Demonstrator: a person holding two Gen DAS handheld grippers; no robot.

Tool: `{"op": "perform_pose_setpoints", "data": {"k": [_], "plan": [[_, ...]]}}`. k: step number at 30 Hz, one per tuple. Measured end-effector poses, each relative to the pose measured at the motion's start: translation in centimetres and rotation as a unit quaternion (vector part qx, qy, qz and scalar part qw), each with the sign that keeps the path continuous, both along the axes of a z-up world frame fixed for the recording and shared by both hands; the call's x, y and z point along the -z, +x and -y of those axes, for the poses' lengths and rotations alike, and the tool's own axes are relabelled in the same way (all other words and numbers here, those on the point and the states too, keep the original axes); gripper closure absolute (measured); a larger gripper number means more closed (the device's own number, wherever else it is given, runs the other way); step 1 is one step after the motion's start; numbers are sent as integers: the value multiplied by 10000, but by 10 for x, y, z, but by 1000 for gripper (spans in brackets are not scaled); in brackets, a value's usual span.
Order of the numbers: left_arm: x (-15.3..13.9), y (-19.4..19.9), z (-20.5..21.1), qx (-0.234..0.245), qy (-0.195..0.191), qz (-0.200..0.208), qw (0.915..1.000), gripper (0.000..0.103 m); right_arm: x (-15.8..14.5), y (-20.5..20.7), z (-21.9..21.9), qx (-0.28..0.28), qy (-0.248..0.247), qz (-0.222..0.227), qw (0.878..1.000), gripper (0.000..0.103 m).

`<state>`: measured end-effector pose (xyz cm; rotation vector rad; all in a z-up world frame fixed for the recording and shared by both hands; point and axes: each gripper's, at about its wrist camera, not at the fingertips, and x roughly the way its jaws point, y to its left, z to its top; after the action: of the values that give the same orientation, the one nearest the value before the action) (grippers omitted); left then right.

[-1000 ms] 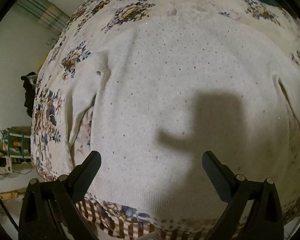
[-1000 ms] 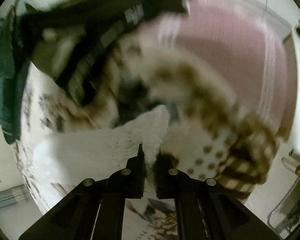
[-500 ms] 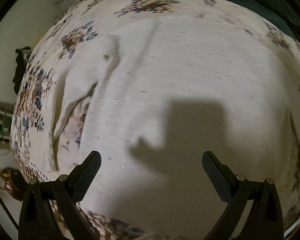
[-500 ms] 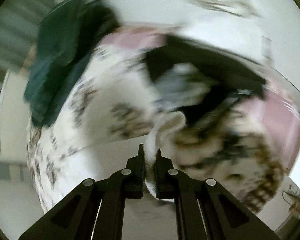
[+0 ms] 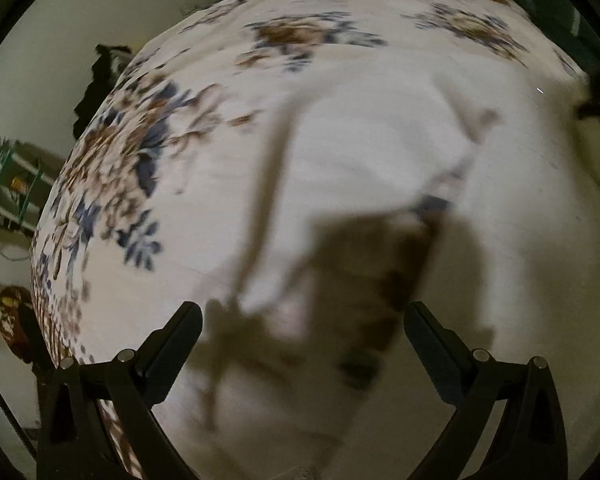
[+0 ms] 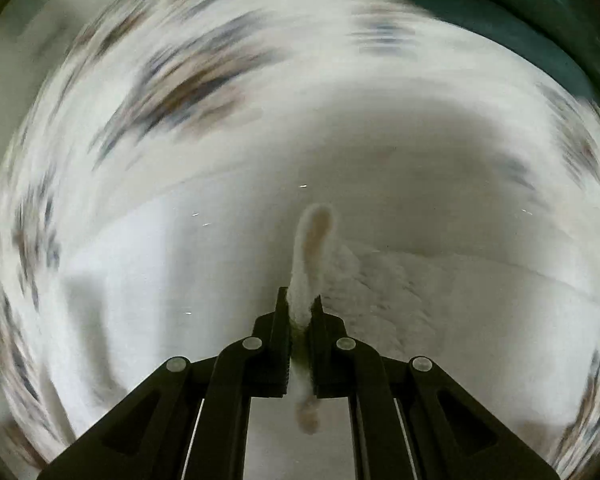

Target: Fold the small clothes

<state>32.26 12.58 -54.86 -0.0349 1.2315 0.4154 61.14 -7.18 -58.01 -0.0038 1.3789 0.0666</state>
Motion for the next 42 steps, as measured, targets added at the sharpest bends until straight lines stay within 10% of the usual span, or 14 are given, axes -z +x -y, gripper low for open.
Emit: {"op": "perform_pose_setpoints", "data": {"k": [8,14,20,28,37,42], "plan": [[2,-6,-48,-148,-284,137,9994,0,38,-19,-114,-670,-720,118,9951,95],[-17,-38,-93,-517,-642,80,9966,0,-8,-42,-55,-20,994,-431,9941,42],[-37,-84,-131,-924,-781,114,9926,0,-29,-113,25,739,1149,-660,9884,41],[14,-45,-95,-736,-658,-474,9940,0,21,-200,66,1063,712,-1340,9827,41],[-10,-69,-226,-2059,120,-196,9783,0,20,-236,67,842,630,-1319,9857,41],[7,-92,-246,-2238,-1388,-160,9646,0,20,-252,72,949,663,-1341,9842,41]]}}
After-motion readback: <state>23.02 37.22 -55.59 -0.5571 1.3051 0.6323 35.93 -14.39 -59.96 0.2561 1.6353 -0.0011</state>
